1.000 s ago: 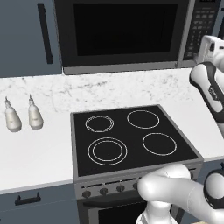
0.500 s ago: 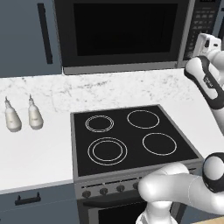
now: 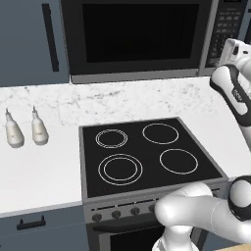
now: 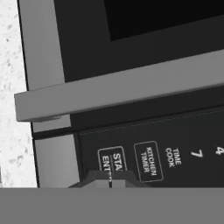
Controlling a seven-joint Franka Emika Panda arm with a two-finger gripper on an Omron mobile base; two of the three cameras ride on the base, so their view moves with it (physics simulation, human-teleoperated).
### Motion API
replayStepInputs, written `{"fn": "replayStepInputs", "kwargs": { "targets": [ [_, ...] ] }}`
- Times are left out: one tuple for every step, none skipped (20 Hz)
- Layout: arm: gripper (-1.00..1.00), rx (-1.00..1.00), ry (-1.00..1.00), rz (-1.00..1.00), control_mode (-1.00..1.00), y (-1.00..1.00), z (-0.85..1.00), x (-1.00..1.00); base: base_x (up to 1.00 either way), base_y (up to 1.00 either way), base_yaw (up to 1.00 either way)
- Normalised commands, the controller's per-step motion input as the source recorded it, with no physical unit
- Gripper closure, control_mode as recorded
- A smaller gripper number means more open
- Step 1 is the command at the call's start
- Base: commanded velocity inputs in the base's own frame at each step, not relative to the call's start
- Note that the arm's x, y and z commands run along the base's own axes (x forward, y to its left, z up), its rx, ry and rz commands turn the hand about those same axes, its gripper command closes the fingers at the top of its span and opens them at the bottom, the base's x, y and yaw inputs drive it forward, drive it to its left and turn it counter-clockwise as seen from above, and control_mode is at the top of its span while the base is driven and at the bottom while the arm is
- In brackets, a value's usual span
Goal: Open the microwave, place the bowl with waffle inside the microwave, then close the microwave door and turn it on.
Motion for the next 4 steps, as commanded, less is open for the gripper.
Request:
{"fn": "replayStepInputs", "kwargs": {
  "targets": [
    [1.00, 0.00, 0.01, 0.00, -1.00, -0.15, 0.00, -0.70, 0.00, 0.00, 0.00],
    [1.00, 0.00, 0.00, 0.00, -1.00, -0.16, 0.03, -0.75, 0.00, 0.00, 0.00],
    [1.00, 0.00, 0.00, 0.00, -1.00, -0.11, 0.00, -0.74, 0.00, 0.00, 0.00],
    [1.00, 0.00, 0.00, 0.01, -1.00, -0.09, 0.04, -0.73, 0.00, 0.00, 0.00]
  ]
}}
